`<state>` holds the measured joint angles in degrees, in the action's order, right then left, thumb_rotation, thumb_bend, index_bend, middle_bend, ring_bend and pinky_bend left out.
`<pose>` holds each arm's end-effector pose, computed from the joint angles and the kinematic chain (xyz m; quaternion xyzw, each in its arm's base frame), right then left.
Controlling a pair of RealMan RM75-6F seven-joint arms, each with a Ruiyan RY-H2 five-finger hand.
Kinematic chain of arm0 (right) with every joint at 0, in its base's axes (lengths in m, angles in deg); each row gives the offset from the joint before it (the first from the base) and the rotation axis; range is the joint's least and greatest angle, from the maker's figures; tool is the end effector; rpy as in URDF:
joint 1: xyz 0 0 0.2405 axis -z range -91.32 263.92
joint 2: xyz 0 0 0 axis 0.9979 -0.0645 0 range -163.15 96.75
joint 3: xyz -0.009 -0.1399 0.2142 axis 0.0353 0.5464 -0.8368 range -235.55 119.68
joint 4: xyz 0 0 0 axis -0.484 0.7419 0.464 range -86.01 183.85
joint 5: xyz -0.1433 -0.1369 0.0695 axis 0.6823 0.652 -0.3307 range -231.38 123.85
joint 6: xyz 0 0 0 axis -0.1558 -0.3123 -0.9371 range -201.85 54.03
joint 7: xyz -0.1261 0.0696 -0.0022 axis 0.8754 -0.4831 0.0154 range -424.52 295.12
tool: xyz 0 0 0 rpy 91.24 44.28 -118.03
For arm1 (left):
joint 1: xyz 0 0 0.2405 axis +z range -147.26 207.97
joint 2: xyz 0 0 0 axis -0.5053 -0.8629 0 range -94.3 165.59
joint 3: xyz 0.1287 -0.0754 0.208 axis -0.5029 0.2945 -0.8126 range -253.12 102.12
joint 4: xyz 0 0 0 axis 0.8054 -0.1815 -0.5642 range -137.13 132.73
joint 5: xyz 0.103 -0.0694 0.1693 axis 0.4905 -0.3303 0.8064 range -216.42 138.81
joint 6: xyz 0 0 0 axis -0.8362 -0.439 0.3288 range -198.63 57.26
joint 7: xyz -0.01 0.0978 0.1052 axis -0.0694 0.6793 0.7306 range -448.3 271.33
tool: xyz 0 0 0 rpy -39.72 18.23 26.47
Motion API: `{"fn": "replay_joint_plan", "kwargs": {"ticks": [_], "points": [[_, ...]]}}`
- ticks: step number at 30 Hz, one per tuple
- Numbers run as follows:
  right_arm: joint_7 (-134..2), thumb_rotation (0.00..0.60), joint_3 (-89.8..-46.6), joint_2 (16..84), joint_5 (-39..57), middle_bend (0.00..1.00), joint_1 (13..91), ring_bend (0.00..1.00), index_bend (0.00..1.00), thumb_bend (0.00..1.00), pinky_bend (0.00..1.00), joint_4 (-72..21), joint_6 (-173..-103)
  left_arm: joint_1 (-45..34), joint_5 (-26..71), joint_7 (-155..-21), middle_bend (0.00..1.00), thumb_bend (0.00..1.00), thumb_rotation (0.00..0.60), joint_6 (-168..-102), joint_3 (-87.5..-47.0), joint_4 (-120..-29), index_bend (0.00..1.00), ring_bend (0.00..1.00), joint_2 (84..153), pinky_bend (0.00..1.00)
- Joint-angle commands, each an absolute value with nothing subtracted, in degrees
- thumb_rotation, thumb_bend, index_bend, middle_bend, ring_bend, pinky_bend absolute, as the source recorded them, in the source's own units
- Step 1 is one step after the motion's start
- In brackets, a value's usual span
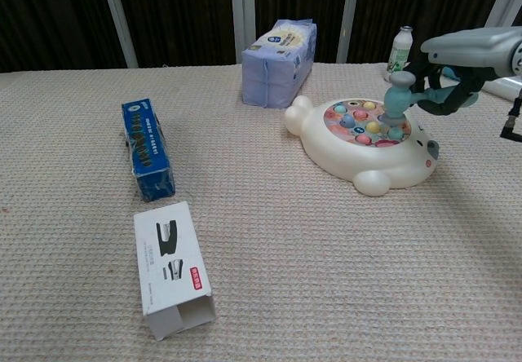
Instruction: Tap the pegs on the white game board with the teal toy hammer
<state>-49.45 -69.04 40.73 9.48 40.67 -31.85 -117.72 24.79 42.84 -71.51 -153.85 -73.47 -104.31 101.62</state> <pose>-0.1857 -0.3982 0.0686 0.7642 -0.3354 0.2944 0.4657 -0.2831 0.1777 0.1315 -0.6137 -0.3883 -0.3349 0.6004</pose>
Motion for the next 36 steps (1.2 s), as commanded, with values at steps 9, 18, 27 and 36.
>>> {"fn": "replay_joint_plan", "kwargs": {"ticks": [9, 18, 27, 36], "points": [[-48.9, 0.600, -67.7, 42.8, 7.6, 0.78, 39.7, 0.55, 0.96, 0.73, 0.27, -29.0, -116.0, 24.8, 42.4, -71.1, 0.00, 0.13, 0.600, -153.7, -73.5, -104.3, 0.00, 0.00, 101.7, 0.00], [-48.6, 0.600, -67.8, 41.1, 7.6, 0.79, 40.1, 0.55, 0.96, 0.73, 0.27, -31.1, -118.1, 24.8, 42.6, -71.2, 0.00, 0.13, 0.600, -153.9, -73.6, -104.5, 0.00, 0.00, 101.6, 0.00], [-48.9, 0.600, -67.4, 36.5, 8.1, 0.79, 42.6, 0.55, 0.96, 0.73, 0.27, -35.8, -121.5, 25.3, 43.8, -72.0, 0.00, 0.13, 0.600, -154.9, -74.0, -104.2, 0.00, 0.00, 101.6, 0.00], [-54.6, 0.600, -64.3, 37.6, 10.8, 0.79, 46.8, 0.55, 0.96, 0.73, 0.27, -32.0, -122.8, 25.9, 44.0, -72.0, 0.00, 0.13, 0.600, -155.3, -74.4, -104.4, 0.00, 0.00, 101.4, 0.00]]}}
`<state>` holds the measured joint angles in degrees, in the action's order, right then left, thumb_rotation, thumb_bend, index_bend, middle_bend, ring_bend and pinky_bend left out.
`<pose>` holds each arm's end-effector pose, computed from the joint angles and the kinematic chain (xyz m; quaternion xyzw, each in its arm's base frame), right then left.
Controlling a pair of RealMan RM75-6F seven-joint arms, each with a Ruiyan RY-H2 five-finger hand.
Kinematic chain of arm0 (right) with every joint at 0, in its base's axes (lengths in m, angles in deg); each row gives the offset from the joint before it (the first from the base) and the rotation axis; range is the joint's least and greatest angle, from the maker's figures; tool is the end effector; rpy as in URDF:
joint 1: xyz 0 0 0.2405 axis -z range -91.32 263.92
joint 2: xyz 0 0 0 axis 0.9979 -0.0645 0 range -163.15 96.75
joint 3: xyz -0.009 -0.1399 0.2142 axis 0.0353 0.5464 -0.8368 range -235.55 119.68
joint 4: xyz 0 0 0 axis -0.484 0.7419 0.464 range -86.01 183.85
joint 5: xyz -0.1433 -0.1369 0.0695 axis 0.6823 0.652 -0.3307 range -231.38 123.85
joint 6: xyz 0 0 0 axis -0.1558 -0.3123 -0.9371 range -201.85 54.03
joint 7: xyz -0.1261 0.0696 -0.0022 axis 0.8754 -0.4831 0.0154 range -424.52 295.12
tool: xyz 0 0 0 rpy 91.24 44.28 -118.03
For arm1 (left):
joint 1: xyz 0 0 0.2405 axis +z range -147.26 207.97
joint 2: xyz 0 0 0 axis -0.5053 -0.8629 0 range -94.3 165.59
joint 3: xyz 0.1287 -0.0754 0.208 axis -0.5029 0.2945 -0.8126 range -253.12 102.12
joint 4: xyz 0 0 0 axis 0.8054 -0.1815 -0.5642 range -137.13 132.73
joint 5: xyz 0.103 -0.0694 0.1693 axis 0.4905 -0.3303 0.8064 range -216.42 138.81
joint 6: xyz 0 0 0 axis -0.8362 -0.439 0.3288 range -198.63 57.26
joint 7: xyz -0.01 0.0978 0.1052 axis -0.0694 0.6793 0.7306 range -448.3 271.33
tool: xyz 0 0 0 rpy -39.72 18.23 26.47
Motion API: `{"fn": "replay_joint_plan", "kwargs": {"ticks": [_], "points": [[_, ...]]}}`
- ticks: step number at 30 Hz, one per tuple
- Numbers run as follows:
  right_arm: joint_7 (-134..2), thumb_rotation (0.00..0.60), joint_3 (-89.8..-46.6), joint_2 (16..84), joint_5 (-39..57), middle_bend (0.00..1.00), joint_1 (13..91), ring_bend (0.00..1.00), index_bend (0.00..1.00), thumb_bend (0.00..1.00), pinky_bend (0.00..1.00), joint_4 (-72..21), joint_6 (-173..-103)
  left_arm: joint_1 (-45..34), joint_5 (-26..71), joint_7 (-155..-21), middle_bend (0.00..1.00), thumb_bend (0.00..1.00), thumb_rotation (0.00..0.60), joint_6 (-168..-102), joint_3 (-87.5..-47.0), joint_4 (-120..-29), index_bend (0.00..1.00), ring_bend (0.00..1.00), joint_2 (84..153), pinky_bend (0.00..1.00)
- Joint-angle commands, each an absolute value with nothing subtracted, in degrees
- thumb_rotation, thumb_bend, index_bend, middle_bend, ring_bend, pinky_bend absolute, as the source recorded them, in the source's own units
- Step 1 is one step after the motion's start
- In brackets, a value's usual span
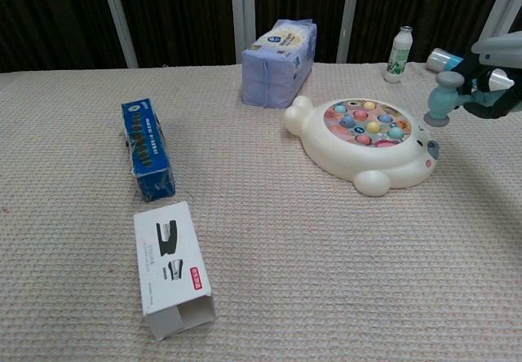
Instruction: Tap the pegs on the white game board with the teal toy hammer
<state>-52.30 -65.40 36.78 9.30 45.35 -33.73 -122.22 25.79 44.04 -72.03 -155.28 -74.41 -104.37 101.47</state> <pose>-0.2291 -0.3758 0.0930 0.7372 -0.3620 0.2791 0.4977 -0.2838 0.1696 0.1329 -0.6114 -0.3883 -0.3376 0.6012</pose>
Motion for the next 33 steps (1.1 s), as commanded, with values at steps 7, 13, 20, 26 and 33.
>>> {"fn": "replay_joint_plan", "kwargs": {"ticks": [7, 13, 20, 26, 33], "points": [[-62.5, 0.600, -62.2, 40.8, 15.1, 0.79, 49.9, 0.51, 0.92, 0.73, 0.26, -24.0, -123.4, 26.2, 44.4, -71.0, 0.00, 0.13, 0.600, -155.9, -74.7, -105.3, 0.00, 0.00, 101.3, 0.00], [-68.2, 0.600, -60.9, 43.7, 18.2, 0.75, 51.4, 0.45, 0.85, 0.73, 0.23, -17.7, -123.0, 26.7, 44.4, -70.2, 0.00, 0.13, 0.600, -156.5, -74.8, -106.1, 0.00, 0.00, 101.0, 0.00], [-73.6, 0.600, -60.1, 46.7, 20.4, 0.67, 52.4, 0.37, 0.75, 0.73, 0.19, -11.4, -122.0, 27.0, 44.5, -69.4, 0.00, 0.13, 0.600, -156.8, -75.0, -106.8, 0.00, 0.00, 100.9, 0.00], [-76.8, 0.600, -59.9, 48.5, 21.2, 0.57, 52.8, 0.30, 0.63, 0.68, 0.16, -7.6, -120.9, 27.0, 44.4, -69.1, 0.00, 0.13, 0.600, -156.8, -74.9, -107.0, 0.00, 0.00, 101.0, 0.00], [-79.2, 0.600, -60.0, 49.4, 22.1, 0.48, 53.3, 0.23, 0.52, 0.51, 0.14, -5.3, -120.4, 27.0, 44.3, -68.9, 0.00, 0.13, 0.600, -156.7, -74.7, -107.1, 0.00, 0.00, 100.8, 0.00]]}}
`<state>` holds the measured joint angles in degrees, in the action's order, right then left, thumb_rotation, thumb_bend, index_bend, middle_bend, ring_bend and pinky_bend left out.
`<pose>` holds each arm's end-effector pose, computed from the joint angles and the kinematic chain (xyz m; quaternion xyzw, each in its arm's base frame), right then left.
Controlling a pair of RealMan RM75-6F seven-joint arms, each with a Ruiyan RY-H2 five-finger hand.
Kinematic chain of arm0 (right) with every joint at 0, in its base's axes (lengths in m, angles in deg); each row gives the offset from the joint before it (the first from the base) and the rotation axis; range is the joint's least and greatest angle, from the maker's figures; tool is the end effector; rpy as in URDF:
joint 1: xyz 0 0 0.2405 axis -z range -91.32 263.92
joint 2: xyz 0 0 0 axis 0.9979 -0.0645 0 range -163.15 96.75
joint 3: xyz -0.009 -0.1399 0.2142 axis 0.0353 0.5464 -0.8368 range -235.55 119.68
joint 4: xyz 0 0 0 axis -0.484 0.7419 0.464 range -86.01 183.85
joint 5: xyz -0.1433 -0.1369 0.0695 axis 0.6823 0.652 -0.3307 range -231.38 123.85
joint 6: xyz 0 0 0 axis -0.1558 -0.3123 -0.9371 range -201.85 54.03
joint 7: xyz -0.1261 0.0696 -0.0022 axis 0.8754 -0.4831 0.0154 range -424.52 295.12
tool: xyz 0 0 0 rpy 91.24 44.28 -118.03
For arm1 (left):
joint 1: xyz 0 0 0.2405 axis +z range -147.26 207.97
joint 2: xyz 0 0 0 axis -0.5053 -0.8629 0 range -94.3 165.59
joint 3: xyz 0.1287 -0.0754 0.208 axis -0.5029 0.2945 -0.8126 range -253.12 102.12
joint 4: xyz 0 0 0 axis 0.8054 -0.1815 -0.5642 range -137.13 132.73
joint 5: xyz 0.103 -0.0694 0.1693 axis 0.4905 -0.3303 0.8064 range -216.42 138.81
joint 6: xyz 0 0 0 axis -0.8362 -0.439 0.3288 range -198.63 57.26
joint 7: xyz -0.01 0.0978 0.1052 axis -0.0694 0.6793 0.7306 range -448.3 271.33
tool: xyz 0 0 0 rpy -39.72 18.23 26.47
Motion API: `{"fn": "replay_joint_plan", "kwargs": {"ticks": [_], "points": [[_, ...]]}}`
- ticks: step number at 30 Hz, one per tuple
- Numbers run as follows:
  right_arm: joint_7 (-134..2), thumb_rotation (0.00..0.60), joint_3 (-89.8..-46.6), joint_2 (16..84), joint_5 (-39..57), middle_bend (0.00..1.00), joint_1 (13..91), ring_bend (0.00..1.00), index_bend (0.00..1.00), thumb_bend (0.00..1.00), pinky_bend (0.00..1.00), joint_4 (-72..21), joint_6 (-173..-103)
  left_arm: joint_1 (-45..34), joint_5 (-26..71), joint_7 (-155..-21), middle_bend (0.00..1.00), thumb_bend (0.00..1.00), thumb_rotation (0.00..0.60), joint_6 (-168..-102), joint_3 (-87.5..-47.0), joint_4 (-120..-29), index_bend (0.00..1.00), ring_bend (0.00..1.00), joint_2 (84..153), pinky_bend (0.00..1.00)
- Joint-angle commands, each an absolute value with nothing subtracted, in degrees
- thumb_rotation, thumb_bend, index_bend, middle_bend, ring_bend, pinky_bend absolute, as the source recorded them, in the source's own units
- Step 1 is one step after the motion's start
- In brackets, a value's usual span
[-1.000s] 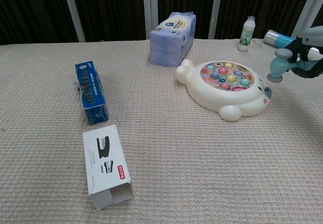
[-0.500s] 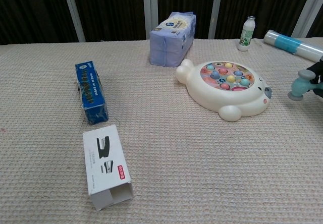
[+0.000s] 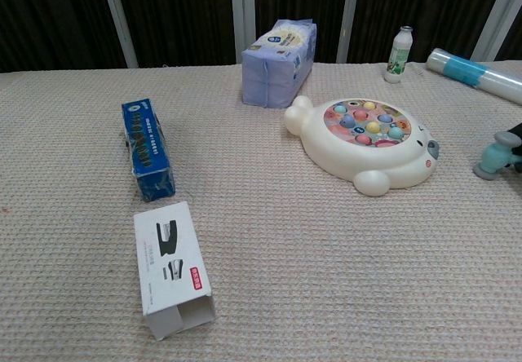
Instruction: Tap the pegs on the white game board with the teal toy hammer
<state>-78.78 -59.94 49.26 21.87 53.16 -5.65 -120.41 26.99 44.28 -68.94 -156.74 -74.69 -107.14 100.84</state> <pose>-0.3446 -0.3557 0.0692 0.6887 -0.4515 0.2544 0.5071 -0.2772 0.1622 0.1361 -0.6082 -0.3839 -0.3313 0.6107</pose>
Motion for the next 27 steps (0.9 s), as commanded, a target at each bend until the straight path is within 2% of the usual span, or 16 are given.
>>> {"fn": "replay_joint_plan", "kwargs": {"ticks": [1, 10, 17, 20, 23, 27], "points": [[-79.5, 0.600, -60.0, 49.4, 22.3, 0.47, 53.4, 0.22, 0.50, 0.51, 0.14, -5.2, -120.5, 27.0, 44.3, -68.9, 0.00, 0.13, 0.600, -156.7, -74.7, -107.1, 0.00, 0.00, 100.8, 0.00], [-80.1, 0.600, -60.5, 48.9, 22.4, 0.41, 53.9, 0.17, 0.43, 0.47, 0.12, -5.6, -120.1, 26.9, 44.3, -69.2, 0.00, 0.13, 0.600, -156.5, -74.6, -106.8, 0.00, 0.00, 101.0, 0.00], [-79.2, 0.600, -61.0, 48.0, 21.9, 0.35, 53.7, 0.12, 0.32, 0.43, 0.08, -6.6, -118.9, 26.9, 44.3, -69.3, 0.00, 0.13, 0.600, -156.6, -74.5, -106.6, 0.00, 0.00, 101.1, 0.00], [-78.6, 0.600, -61.2, 47.5, 21.6, 0.30, 53.7, 0.08, 0.22, 0.43, 0.06, -7.4, -118.4, 26.9, 44.3, -69.3, 0.00, 0.13, 0.600, -156.5, -74.5, -106.6, 0.00, 0.00, 101.2, 0.00], [-78.2, 0.600, -61.5, 46.6, 21.1, 0.21, 53.8, 0.01, 0.04, 0.42, 0.03, -8.8, -118.1, 26.9, 44.3, -69.4, 0.00, 0.13, 0.600, -156.4, -74.4, -106.5, 0.00, 0.00, 101.2, 0.00], [-78.3, 0.600, -62.2, 43.8, 20.7, 0.13, 54.9, 0.00, 0.00, 0.43, 0.00, -12.7, -120.2, 26.9, 44.0, -69.7, 0.00, 0.13, 0.600, -156.5, -74.2, -106.4, 0.00, 0.00, 101.2, 0.00]]}}
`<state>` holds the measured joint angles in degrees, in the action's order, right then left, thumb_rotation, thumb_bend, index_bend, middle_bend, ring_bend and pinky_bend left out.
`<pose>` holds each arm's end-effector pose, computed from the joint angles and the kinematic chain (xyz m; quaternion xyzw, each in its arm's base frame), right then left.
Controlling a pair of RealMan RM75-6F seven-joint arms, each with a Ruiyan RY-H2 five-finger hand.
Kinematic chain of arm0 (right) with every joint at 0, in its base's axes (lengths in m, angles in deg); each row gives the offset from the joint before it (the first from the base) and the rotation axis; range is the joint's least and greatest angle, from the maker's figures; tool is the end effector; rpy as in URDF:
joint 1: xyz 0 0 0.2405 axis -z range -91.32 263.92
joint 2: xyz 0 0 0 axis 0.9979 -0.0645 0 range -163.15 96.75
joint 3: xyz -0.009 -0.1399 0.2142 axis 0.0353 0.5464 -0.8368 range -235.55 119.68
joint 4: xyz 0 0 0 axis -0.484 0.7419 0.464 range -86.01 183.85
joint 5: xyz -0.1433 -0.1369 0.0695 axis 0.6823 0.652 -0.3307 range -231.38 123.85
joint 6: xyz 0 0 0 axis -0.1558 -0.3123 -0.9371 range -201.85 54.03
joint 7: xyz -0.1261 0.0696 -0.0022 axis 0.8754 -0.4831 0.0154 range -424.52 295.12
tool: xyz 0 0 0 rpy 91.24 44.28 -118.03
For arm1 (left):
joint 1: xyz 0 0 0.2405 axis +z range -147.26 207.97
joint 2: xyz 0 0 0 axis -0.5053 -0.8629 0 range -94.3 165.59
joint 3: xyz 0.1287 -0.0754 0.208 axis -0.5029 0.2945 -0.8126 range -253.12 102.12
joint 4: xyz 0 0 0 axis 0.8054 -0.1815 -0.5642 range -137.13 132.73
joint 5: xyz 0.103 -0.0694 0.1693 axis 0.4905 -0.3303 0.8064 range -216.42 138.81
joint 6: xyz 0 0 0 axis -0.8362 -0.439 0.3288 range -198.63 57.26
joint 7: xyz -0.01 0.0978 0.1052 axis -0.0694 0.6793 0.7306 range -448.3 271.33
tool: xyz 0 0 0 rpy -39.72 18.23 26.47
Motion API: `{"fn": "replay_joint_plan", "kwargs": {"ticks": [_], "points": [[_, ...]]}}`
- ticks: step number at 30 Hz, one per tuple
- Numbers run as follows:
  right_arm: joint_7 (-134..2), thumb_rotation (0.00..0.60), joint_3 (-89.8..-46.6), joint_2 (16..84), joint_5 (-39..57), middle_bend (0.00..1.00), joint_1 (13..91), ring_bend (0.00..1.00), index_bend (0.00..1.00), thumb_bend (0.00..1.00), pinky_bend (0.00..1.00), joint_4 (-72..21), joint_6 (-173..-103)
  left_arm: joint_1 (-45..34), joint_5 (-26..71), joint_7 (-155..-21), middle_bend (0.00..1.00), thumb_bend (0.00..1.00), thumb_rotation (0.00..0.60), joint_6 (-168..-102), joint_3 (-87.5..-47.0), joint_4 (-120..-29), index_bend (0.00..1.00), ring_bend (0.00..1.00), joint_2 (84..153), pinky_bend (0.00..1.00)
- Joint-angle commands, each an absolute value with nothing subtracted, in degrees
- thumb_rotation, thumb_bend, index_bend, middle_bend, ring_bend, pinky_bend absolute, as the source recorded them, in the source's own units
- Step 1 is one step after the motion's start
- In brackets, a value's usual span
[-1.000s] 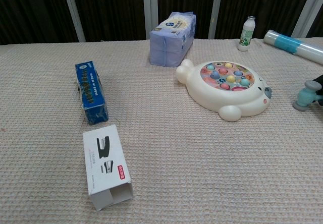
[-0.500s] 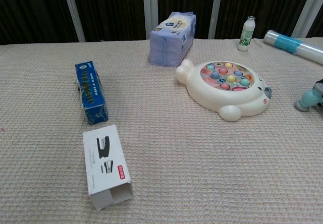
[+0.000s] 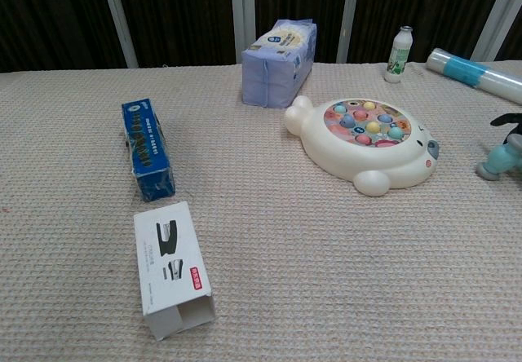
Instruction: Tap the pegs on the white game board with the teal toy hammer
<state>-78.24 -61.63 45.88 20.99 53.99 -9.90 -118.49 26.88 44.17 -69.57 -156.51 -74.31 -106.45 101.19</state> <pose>-0.3444 -0.3524 0.0816 0.6784 -0.4692 0.2519 0.5061 -0.2787 0.1642 0.1354 -0.6064 -0.3846 -0.3342 0.6105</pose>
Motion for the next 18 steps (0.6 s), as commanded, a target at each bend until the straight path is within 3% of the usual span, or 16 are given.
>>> {"fn": "replay_joint_plan", "kwargs": {"ticks": [1, 9, 14, 18], "points": [[-78.4, 0.600, -62.4, 42.9, 20.6, 0.13, 55.4, 0.00, 0.00, 0.43, 0.00, -13.8, -121.1, 26.9, 43.9, -69.8, 0.00, 0.13, 0.600, -156.5, -74.2, -106.3, 0.00, 0.00, 101.1, 0.00], [-78.1, 0.600, -62.9, 32.7, 20.5, 0.13, 64.4, 0.00, 0.02, 0.43, 0.00, -28.3, -135.6, 27.1, 43.7, -72.1, 0.00, 0.13, 0.600, -156.7, -73.9, -105.1, 0.00, 0.00, 101.4, 0.00], [-77.3, 0.600, -62.5, 32.7, 22.1, 0.13, 71.5, 0.00, 0.04, 0.43, 0.00, -32.8, -148.7, 27.4, 44.9, -74.5, 0.00, 0.13, 0.600, -157.0, -74.4, -103.6, 0.00, 0.00, 101.7, 0.00], [-76.3, 0.600, -61.2, 33.9, 24.3, 0.13, 74.9, 0.00, 0.05, 0.43, 0.00, -34.3, -154.0, 27.7, 45.6, -75.8, 0.00, 0.13, 0.600, -157.6, -74.6, -102.9, 0.00, 0.00, 102.1, 0.00]]}}
